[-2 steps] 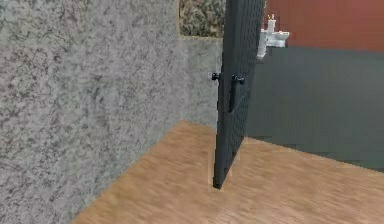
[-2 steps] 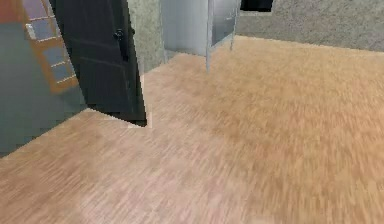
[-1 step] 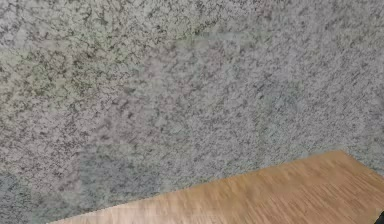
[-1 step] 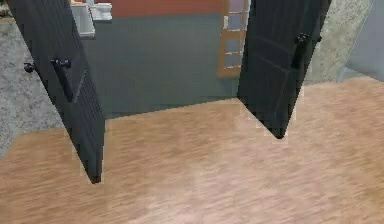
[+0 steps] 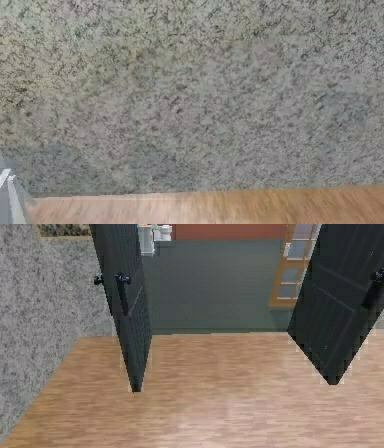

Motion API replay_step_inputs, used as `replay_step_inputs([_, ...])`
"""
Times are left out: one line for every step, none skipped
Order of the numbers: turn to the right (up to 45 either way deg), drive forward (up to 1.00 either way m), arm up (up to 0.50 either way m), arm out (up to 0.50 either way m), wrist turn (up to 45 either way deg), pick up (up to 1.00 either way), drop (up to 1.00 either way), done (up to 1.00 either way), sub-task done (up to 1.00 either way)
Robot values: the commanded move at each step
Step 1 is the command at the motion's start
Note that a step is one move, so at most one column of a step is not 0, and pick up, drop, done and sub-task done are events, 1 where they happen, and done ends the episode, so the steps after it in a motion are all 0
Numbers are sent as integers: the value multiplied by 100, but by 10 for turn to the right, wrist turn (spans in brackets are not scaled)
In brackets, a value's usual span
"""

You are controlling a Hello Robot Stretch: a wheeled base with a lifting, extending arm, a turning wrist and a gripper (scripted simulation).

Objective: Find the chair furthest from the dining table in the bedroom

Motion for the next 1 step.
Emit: replay_step_inputs([0, 45, 0, 0, 0, 0, 0, 0, 0])
